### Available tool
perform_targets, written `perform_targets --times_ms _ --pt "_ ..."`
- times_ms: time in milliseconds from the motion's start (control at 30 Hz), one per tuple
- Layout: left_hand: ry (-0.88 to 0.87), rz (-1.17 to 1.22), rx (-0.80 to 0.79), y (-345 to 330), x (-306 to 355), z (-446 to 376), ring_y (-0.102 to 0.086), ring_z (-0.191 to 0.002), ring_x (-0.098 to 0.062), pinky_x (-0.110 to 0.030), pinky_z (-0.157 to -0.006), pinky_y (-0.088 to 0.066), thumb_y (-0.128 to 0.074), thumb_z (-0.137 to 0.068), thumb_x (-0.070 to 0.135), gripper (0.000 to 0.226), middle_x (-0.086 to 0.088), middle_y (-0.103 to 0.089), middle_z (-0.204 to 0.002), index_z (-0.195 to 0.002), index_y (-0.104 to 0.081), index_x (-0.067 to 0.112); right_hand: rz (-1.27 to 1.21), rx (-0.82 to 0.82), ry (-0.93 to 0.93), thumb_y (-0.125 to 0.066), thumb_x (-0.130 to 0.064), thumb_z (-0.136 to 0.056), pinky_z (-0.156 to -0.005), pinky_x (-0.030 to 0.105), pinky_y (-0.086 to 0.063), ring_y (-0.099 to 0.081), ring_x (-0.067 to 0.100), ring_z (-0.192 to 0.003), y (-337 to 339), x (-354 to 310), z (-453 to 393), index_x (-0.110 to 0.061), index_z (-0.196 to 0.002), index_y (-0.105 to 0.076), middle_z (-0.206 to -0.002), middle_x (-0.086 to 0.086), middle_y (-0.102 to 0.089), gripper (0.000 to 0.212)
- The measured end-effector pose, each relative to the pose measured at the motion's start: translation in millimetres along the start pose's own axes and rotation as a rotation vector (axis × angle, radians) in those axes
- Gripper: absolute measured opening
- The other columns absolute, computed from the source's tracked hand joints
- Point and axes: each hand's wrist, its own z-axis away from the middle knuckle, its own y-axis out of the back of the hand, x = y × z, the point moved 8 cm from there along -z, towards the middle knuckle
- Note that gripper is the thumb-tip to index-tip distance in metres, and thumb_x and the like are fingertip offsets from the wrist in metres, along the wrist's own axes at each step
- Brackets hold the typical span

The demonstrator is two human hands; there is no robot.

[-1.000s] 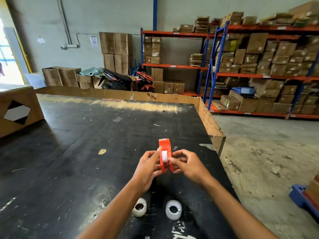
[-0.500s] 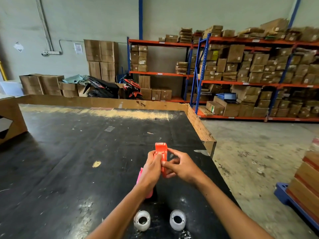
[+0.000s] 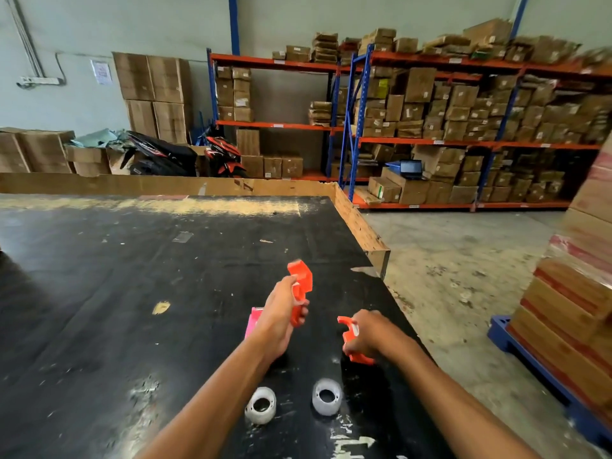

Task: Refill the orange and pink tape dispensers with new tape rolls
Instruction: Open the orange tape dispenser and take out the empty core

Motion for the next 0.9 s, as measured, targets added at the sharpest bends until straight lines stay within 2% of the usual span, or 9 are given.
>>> perform_targets --times_ms 133,267,367,433,467,533,700,800,900 --pt "0.089 0.053 -0.003 -2 -14 2 -0.046 -0.050 -0.016 -0.025 -0.047 -0.033 -0.042 -0.093 0.032 0.027 -0.008 -0.052 -0.063 -0.081 -0.054 0.011 0.001 0.094 0.039 -0.060 -0.037 -0.080 -0.086 0.036 -0.052 -0.064 0.032 -0.107 -3 -4 -3 -0.021 -0.118 -0.063 -0.121 0.012 -0.067 0.041" --pt "0.112 0.127 -0.002 2 -15 7 -0.051 -0.055 -0.020 -0.028 -0.051 -0.036 -0.038 -0.095 0.030 0.031 -0.012 -0.055 -0.067 -0.081 -0.055 0.008 -0.029 0.040 0.044 -0.063 -0.042 -0.079 -0.086 0.035 -0.051 -0.063 0.031 -0.107 -8 -4 -8 -0.020 -0.115 -0.065 -0.120 0.010 -0.066 0.043" --pt "0.092 0.133 0.029 9 -11 11 -0.053 -0.058 -0.023 -0.030 -0.054 -0.037 -0.037 -0.096 0.025 0.029 -0.014 -0.056 -0.069 -0.081 -0.055 0.008 -0.173 0.149 0.123 -0.064 -0.041 -0.081 -0.079 0.034 -0.052 -0.067 0.026 -0.093 13 -10 -3 -0.018 -0.099 -0.073 -0.096 0.005 -0.072 0.031" --pt "0.067 0.118 0.057 12 -8 12 -0.053 -0.058 -0.023 -0.030 -0.053 -0.036 -0.038 -0.096 0.022 0.027 -0.015 -0.056 -0.069 -0.079 -0.054 0.008 -0.448 0.298 0.230 -0.064 -0.037 -0.085 -0.070 0.034 -0.053 -0.068 0.020 -0.073 40 -23 9 -0.012 -0.083 -0.076 -0.073 0.006 -0.071 0.027" --pt "0.057 0.110 0.064 13 -7 13 -0.053 -0.057 -0.023 -0.030 -0.053 -0.036 -0.038 -0.096 0.021 0.027 -0.014 -0.057 -0.068 -0.078 -0.055 0.009 -0.577 0.319 0.291 -0.066 -0.035 -0.085 -0.066 0.035 -0.055 -0.067 0.019 -0.065 51 -34 17 -0.010 -0.080 -0.075 -0.070 0.010 -0.071 0.028" --pt "0.039 0.099 0.056 11 -5 15 -0.052 -0.056 -0.021 -0.029 -0.052 -0.035 -0.039 -0.095 0.020 0.029 -0.011 -0.058 -0.065 -0.075 -0.058 0.010 -0.710 0.240 0.422 -0.070 -0.035 -0.082 -0.063 0.036 -0.057 -0.068 0.022 -0.064 59 -58 31 -0.011 -0.083 -0.076 -0.076 0.011 -0.074 0.025" --pt "-0.008 0.079 0.031 4 2 21 -0.047 -0.055 -0.015 -0.027 -0.051 -0.032 -0.041 -0.094 0.022 0.031 -0.001 -0.061 -0.061 -0.070 -0.061 0.015 -0.668 0.153 0.578 -0.076 -0.040 -0.075 -0.070 0.028 -0.053 -0.064 0.003 -0.069 48 -85 39 -0.023 -0.096 -0.076 -0.083 0.001 -0.075 0.027" --pt "-0.033 0.060 0.038 7 4 23 -0.047 -0.054 -0.012 -0.027 -0.053 -0.031 -0.043 -0.094 0.024 0.033 0.006 -0.061 -0.050 -0.068 -0.063 0.017 -0.672 0.162 0.643 -0.077 -0.034 -0.075 -0.080 0.032 -0.058 -0.071 0.011 -0.082 48 -89 42 -0.019 -0.099 -0.075 -0.090 0.001 -0.077 0.029" --pt "-0.058 0.013 0.030 6 3 24 -0.045 -0.058 -0.013 -0.028 -0.055 -0.031 -0.042 -0.094 0.025 0.033 0.004 -0.059 -0.056 -0.069 -0.062 0.018 -0.675 0.210 0.671 -0.076 -0.027 -0.078 -0.074 0.031 -0.058 -0.072 0.016 -0.077 51 -89 45 -0.012 -0.093 -0.075 -0.085 0.005 -0.077 0.021"
